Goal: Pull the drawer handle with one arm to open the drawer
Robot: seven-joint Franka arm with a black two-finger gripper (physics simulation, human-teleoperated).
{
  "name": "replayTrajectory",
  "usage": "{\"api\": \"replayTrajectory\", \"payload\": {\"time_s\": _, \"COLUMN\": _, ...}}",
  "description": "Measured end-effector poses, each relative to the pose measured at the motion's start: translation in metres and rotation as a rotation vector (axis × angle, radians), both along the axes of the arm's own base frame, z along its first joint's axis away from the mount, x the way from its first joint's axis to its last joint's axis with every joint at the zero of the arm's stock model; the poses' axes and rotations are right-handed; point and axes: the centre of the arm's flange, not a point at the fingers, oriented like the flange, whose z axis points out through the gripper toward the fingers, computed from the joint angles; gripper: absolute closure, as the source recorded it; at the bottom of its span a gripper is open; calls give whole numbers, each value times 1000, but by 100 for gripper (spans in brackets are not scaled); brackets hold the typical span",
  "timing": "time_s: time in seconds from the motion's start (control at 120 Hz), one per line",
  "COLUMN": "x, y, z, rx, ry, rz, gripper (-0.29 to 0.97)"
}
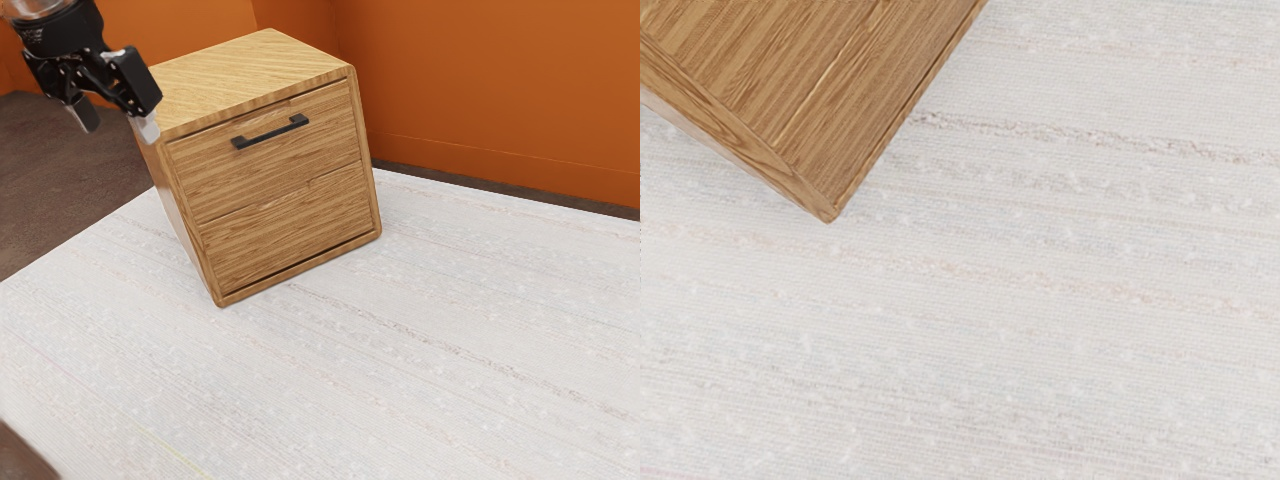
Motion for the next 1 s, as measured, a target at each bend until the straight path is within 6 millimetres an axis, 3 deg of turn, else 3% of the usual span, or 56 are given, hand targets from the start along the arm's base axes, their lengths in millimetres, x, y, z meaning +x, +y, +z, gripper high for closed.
{"api": "replayTrajectory", "payload": {"time_s": 0.117, "x": 4, "y": -28, "z": -1, "rx": 45, "ry": 13, "rz": -43, "gripper": 0}}
{"api": "replayTrajectory", "payload": {"time_s": 0.267, "x": 33, "y": -64, "z": -40, "rx": 60, "ry": 137, "rz": -103, "gripper": 0}}
{"api": "replayTrajectory", "payload": {"time_s": 0.5, "x": 6, "y": -106, "z": -23, "rx": 118, "ry": 152, "rz": -226, "gripper": 0}}
{"api": "replayTrajectory", "payload": {"time_s": 0.558, "x": 11, "y": -113, "z": -35, "rx": 150, "ry": 133, "rz": -325, "gripper": 0}}
{"api": "replayTrajectory", "payload": {"time_s": 0.608, "x": 17, "y": -110, "z": -46, "rx": 181, "ry": 106, "rz": -404, "gripper": 0}}
{"api": "replayTrajectory", "payload": {"time_s": 0.7, "x": 36, "y": -75, "z": -53, "rx": 219, "ry": 29, "rz": -501, "gripper": 1}}
{"api": "replayTrajectory", "payload": {"time_s": 0.75, "x": 50, "y": -66, "z": -56, "rx": 237, "ry": -14, "rz": -570, "gripper": 1}}
{"api": "replayTrajectory", "payload": {"time_s": 1.0, "x": 118, "y": -70, "z": -85, "rx": 344, "ry": -138, "rz": -889, "gripper": 10}}
